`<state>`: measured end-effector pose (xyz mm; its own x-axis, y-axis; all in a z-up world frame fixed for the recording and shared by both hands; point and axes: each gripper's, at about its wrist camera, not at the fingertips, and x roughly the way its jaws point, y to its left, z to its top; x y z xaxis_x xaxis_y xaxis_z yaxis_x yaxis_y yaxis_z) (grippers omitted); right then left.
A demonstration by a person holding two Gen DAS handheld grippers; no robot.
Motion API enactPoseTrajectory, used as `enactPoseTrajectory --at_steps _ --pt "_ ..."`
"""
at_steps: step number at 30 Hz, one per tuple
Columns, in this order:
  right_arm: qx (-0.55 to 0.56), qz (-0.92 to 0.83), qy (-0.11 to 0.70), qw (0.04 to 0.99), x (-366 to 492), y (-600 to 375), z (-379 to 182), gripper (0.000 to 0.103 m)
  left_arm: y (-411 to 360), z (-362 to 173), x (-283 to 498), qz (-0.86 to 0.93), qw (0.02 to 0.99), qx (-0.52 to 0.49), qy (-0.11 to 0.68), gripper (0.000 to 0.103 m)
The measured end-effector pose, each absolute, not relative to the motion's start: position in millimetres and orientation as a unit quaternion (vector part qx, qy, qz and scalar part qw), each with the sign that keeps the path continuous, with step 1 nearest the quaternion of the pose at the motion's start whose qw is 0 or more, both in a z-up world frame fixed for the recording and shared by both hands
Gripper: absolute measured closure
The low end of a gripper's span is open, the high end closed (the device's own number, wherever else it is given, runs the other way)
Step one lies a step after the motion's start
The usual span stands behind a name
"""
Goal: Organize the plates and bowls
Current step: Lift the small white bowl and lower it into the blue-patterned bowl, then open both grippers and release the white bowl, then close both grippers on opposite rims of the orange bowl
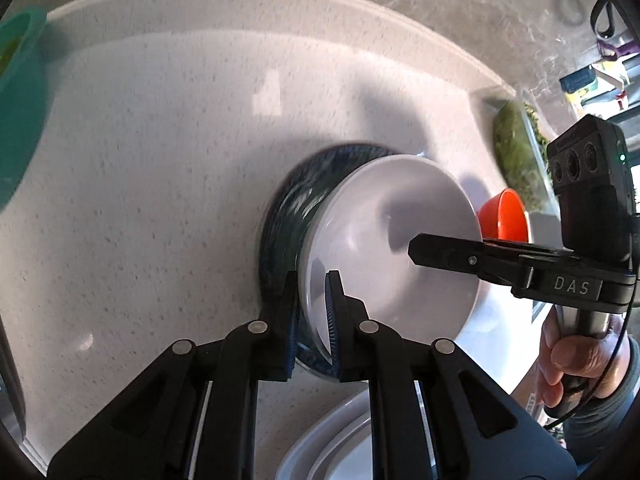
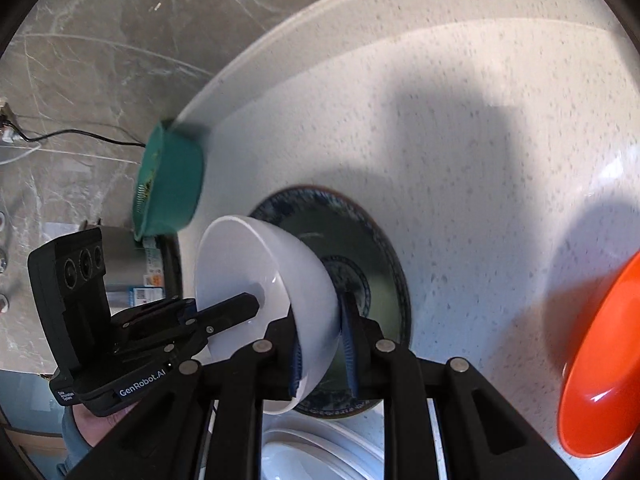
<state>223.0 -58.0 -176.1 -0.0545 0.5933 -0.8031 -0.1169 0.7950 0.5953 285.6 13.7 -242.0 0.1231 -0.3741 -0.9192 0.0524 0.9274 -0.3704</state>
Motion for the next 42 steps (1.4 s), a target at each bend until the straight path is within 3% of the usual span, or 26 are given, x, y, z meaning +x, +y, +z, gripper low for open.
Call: enactPoseTrajectory --at_steps 10,13,18,26,31,35,40,42 --pt "0.129 0.25 0.676 0.681 224 -34 -178 0.084 12 -247 286 -0.141 0.755 -0.105 0.632 0.091" --pt "0.116 0.247 0.675 0.686 222 -37 -179 0.085 14 -243 284 -0.151 0.762 -0.123 0.618 0.082" --pt "0.108 0.246 0.675 0.687 222 -40 -177 0.084 23 -236 280 -0.164 0.773 -0.16 0.592 0.052" --pt "0.085 0.238 0.677 0.691 224 -39 -175 0.083 27 -228 275 -0.176 0.767 -0.19 0.587 0.036" --pt "0.086 0.24 0.672 0.696 222 -41 -168 0.067 25 -217 273 -0.183 0.765 -0.214 0.58 0.033" --pt "0.089 0.244 0.661 0.704 223 -43 -157 0.063 28 -199 273 -0.187 0.778 -0.218 0.559 0.027" --pt "0.124 0.257 0.638 0.715 222 -60 -132 0.059 20 -172 271 -0.194 0.794 -0.202 0.54 0.027" --pt "0.157 0.272 0.609 0.728 217 -81 -111 0.053 9 -162 268 -0.206 0.795 -0.192 0.537 0.027"
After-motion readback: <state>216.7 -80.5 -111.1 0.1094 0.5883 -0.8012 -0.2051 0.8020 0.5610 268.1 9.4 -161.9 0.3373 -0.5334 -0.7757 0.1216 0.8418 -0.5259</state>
